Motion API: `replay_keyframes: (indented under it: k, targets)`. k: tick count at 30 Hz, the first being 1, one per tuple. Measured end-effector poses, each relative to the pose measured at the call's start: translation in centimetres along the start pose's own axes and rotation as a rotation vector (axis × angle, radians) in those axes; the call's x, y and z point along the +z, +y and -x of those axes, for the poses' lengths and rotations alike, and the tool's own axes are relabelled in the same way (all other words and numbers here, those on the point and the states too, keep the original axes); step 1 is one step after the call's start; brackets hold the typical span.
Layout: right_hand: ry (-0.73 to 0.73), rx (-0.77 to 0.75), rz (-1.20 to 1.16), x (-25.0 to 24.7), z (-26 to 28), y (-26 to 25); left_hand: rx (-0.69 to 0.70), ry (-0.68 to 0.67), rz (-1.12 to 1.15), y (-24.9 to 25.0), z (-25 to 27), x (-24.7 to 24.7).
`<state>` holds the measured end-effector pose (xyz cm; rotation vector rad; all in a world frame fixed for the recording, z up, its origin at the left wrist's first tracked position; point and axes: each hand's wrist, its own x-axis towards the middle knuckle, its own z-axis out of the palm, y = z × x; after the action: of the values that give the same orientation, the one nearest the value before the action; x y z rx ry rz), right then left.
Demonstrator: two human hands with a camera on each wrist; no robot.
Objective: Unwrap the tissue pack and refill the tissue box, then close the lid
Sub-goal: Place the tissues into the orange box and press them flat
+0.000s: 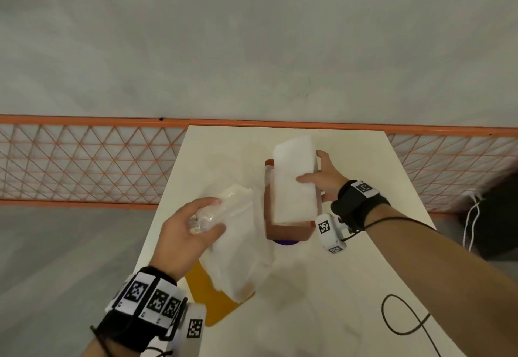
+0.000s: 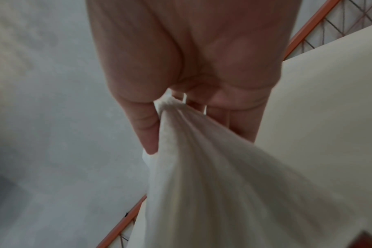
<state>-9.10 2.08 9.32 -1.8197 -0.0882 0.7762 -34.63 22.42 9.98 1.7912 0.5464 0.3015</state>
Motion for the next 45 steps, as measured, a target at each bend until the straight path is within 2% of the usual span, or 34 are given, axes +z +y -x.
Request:
replay_keyframes:
  k: [10,17,20,25,29,34,35,37,39,41,45]
  targets:
    - [0.031,0.087,0.054,2.3,-2.5,0.1,-0.043,0.011,0.032,-1.2,-2.2,-2.3]
    - [0.012,0.129,0.16,2.1,-6.4,2.7,-0.048,-0.012,-0.007,-1.7,-3.0,-2.9]
    - [0.008,0.119,0.345,1.6,-8.9,4.1,-0.047,-0.025,-0.01,-1.8,-3.3,-3.1]
    - [0.15,0.084,0.859,3.5,-5.2,0.9,-0.042,-0.03,-0.005,-1.9,-3.7,-3.0]
    - [0.189,0.06,1.085,4.2,-4.9,0.6,-0.043,-0.03,-0.01,-2.0,-3.8,-3.0]
    - [0.22,0.08,1.197,4.0,-5.0,1.5,-0.029,-0.028,-0.027,-2.1,-3.8,-3.0]
    - [0.244,0.048,1.208,3.8,-4.9,1.7,-0.029,-0.029,-0.03,-2.2,-3.7,-3.1]
    - [0.263,-0.11,1.254,3.5,-4.9,2.3,-0.031,-0.034,-0.039,-2.3,-3.7,-3.1]
    - [0.2,-0.219,1.352,3.4,-4.7,2.7,-0.037,-0.037,-0.043,-2.3,-3.6,-3.0]
    - [0.132,-0.165,1.397,3.4,-5.0,3.2,-0.036,-0.035,-0.056,-2.2,-3.4,-2.9]
    - [0.093,-0.03,1.42,3.9,-5.5,3.6,-0.02,-0.033,-0.071,-1.9,-3.2,-2.8]
